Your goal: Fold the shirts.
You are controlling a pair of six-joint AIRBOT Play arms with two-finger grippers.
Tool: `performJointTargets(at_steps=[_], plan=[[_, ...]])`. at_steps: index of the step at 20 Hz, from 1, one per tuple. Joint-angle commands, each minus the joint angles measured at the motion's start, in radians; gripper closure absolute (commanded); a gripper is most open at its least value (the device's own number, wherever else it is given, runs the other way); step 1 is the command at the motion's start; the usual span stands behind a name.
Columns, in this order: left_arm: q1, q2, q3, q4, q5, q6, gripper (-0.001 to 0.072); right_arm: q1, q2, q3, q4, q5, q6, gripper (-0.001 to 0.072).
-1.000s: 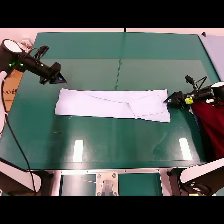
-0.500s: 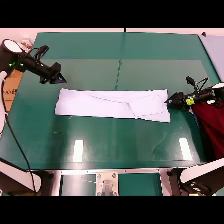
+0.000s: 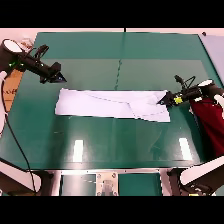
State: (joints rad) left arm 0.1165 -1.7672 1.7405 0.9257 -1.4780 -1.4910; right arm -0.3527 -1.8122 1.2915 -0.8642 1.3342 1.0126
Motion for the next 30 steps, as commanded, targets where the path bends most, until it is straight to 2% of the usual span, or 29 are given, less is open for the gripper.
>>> performJointTargets(at_steps=[1, 4, 6, 12, 15, 18, 21, 23, 27, 28, 30], plan=[[-0.004, 0.000, 0.000, -0.014, 0.002, 0.000, 0.0681, 0.014, 0.004, 0.005, 0.019, -0.006, 0.055, 0.0692], [-0.089, -0.001, -0.013, -0.012, 0.051, 0.012, 0.0682, 0.014, 0.047, 0.005, 0.018, -0.006, 0.061, 0.0694], [-0.210, -0.008, -0.052, -0.013, 0.139, 0.034, 0.0681, 0.014, 0.116, 0.023, 0.015, 0.011, 0.064, 0.0693], [-0.646, -0.132, -0.121, -0.021, 0.586, 0.029, 0.0681, 0.023, 0.297, 0.240, 0.066, 0.283, 0.180, 0.0692], [-0.765, -0.190, -0.119, -0.061, 0.797, -0.001, 0.0681, 0.050, 0.360, 0.322, 0.170, 0.338, 0.254, 0.0691], [-0.807, -0.240, -0.119, -0.166, 0.887, 0.000, 0.0681, 0.092, 0.383, 0.339, 0.184, 0.343, 0.298, 0.0692], [-0.806, -0.259, -0.119, -0.227, 0.857, 0.011, 0.0681, 0.116, 0.381, 0.335, 0.183, 0.341, 0.297, 0.0691], [-0.790, -0.251, -0.098, -0.225, 0.776, 0.024, 0.0681, 0.116, 0.377, 0.335, 0.182, 0.331, 0.297, 0.0691], [-0.696, -0.251, 0.056, -0.208, 0.380, 0.087, 0.0682, 0.123, 0.374, 0.335, 0.193, 0.329, 0.299, 0.0692], [-0.657, -0.251, 0.114, -0.171, 0.264, 0.084, 0.0682, 0.137, 0.374, 0.335, 0.196, 0.318, 0.320, 0.0691], [-0.567, -0.251, 0.256, 0.000, 0.032, 0.022, 0.0682, 0.187, 0.374, 0.335, 0.195, 0.305, 0.357, 0.0692]])
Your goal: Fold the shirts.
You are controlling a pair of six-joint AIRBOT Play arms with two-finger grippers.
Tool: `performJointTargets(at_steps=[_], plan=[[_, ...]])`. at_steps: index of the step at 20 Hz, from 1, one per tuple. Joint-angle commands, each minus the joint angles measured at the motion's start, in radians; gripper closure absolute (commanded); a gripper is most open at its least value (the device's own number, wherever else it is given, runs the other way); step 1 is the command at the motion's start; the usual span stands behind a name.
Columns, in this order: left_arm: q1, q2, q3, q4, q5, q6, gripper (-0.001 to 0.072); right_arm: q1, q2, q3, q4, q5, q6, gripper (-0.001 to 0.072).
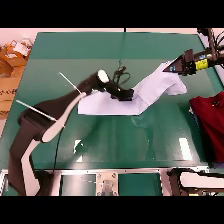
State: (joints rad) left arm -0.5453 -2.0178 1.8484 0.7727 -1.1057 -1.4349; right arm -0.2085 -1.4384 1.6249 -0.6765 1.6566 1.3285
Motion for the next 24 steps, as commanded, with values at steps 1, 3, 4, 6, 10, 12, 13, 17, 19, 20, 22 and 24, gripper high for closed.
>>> performJointTargets(at_steps=[1, 3, 4, 6, 10, 12, 13, 17, 19, 20, 22, 24], plan=[[0.136, -0.001, 0.215, 0.254, -0.438, -0.055, 0.0682, 0.086, 0.000, 0.001, 0.008, -0.034, 0.057, 0.0691], [0.224, 0.028, 0.271, 0.415, -0.576, -0.059, 0.0681, 0.190, 0.000, -0.005, 0.008, -0.106, 0.094, 0.0692], [0.272, 0.050, 0.270, 0.458, -0.610, -0.060, 0.0681, 0.256, -0.003, -0.016, 0.008, -0.174, 0.113, 0.0691], [0.364, 0.092, 0.259, 0.465, -0.617, -0.060, 0.0681, 0.406, -0.033, -0.046, 0.008, -0.358, 0.113, 0.0691], [0.487, 0.119, 0.255, 0.465, -0.632, -0.047, 0.0681, 0.754, -0.210, -0.081, 0.034, -0.852, 0.111, 0.0689], [0.532, 0.119, 0.255, 0.465, -0.634, -0.048, 0.0681, 0.913, -0.346, -0.080, 0.066, -1.181, 0.111, 0.0290], [0.550, 0.119, 0.255, 0.465, -0.645, -0.048, 0.0681, 0.963, -0.402, -0.080, 0.074, -1.308, 0.113, 0.0232], [0.600, 0.119, 0.255, 0.465, -0.657, -0.048, 0.0681, 0.849, -0.370, -0.080, 0.090, -1.075, 0.108, 0.0693], [0.605, 0.119, 0.255, 0.465, -0.655, -0.048, 0.0681, 0.710, -0.292, -0.081, 0.024, -0.892, 0.108, 0.0694], [0.605, 0.119, 0.255, 0.465, -0.652, -0.048, 0.0681, 0.638, -0.250, -0.082, -0.025, -0.804, 0.109, 0.0695], [0.604, 0.119, 0.255, 0.465, -0.648, -0.049, 0.0681, 0.494, -0.163, -0.107, -0.153, -0.656, 0.145, 0.0695], [0.604, 0.119, 0.255, 0.465, -0.647, -0.049, 0.0681, 0.366, -0.089, -0.194, -0.251, -0.575, 0.159, 0.0692]])
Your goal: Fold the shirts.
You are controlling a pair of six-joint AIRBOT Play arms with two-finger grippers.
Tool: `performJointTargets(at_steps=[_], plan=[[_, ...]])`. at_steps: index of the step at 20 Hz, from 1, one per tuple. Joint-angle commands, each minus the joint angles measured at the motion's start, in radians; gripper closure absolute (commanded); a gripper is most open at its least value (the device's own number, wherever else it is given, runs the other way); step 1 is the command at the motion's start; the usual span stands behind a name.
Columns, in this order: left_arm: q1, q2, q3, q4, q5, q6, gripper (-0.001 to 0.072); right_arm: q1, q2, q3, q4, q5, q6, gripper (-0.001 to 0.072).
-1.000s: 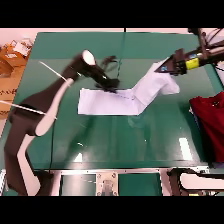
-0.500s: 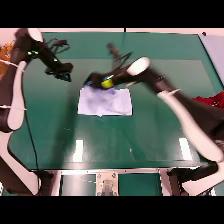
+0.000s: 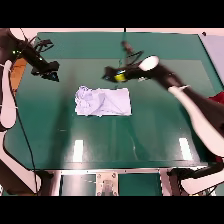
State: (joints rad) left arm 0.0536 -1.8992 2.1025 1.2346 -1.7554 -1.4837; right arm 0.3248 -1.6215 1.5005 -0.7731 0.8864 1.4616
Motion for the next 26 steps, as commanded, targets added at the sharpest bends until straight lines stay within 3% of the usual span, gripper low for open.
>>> performJointTargets(at_steps=[1, 2, 3, 6, 12, 14, 15, 16, 17, 22, 26], plan=[[0.005, 0.001, 0.001, 0.003, 0.003, 0.000, 0.0681, -0.216, 0.111, -0.124, -0.164, 0.217, 0.019, 0.0646], [0.005, 0.001, 0.001, 0.003, 0.003, 0.000, 0.0681, -0.256, 0.113, -0.180, -0.163, 0.229, 0.019, 0.0369], [0.005, 0.001, 0.001, 0.003, 0.003, 0.000, 0.0681, -0.286, 0.111, -0.246, -0.163, 0.222, 0.018, 0.0140], [0.005, 0.001, 0.001, 0.002, 0.006, -0.002, 0.0681, -0.299, 0.066, -0.392, -0.096, 0.153, -0.053, 0.0138], [0.005, 0.001, 0.001, 0.000, 0.009, -0.008, 0.0681, -0.138, -0.081, -0.410, 0.239, 0.010, -0.220, 0.0139], [0.005, 0.001, 0.001, 0.000, 0.009, -0.008, 0.0681, -0.075, -0.121, -0.370, 0.326, -0.007, -0.248, 0.0174], [0.005, 0.001, 0.001, 0.000, 0.009, -0.008, 0.0681, -0.049, -0.135, -0.342, 0.353, -0.007, -0.248, 0.0284], [0.005, 0.001, 0.001, 0.000, 0.009, -0.008, 0.0681, -0.032, -0.138, -0.315, 0.365, -0.007, -0.261, 0.0657], [0.005, 0.001, 0.001, 0.000, 0.009, -0.007, 0.0681, -0.021, -0.136, -0.280, 0.375, 0.001, -0.268, 0.0692], [0.005, 0.001, 0.001, -0.008, 0.008, -0.007, 0.0681, -0.123, -0.001, -0.062, 0.368, 0.074, -0.230, 0.0694], [0.005, 0.001, 0.001, -0.009, 0.006, -0.007, 0.0681, -0.412, 0.180, 0.028, 0.316, 0.141, -0.078, 0.0694]])
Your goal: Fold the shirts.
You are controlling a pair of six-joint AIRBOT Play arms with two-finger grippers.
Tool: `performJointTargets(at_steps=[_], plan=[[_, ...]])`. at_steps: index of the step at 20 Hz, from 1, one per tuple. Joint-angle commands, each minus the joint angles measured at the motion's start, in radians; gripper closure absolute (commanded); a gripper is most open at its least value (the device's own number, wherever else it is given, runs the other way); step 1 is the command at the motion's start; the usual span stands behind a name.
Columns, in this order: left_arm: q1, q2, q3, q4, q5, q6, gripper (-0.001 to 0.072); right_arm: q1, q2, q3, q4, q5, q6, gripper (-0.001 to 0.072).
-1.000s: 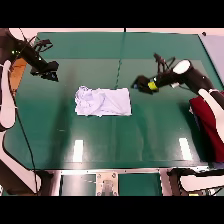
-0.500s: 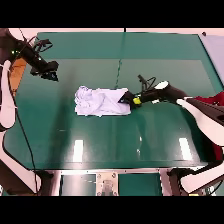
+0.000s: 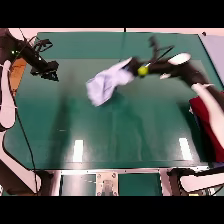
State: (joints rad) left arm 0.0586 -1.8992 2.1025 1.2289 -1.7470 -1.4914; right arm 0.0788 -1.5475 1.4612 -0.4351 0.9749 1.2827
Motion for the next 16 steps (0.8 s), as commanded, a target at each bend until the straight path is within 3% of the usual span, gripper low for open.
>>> performJointTargets(at_steps=[1, 4, 9, 16], plan=[[0.000, 0.001, 0.001, -0.005, -0.002, 0.000, 0.0681, -0.252, 0.143, 0.068, -0.023, 0.057, 0.136, 0.0694], [0.000, 0.001, 0.001, -0.010, -0.002, 0.000, 0.0681, -0.512, 0.211, 0.067, -0.070, 0.077, 0.230, 0.0694], [0.000, 0.001, 0.001, -0.020, -0.005, -0.001, 0.0681, -0.850, 0.264, 0.066, -0.316, 0.105, 0.408, 0.0694], [0.000, 0.001, 0.001, -0.036, -0.001, 0.000, 0.0681, -1.152, 0.365, -0.080, -0.467, 0.235, 0.427, 0.0694]])
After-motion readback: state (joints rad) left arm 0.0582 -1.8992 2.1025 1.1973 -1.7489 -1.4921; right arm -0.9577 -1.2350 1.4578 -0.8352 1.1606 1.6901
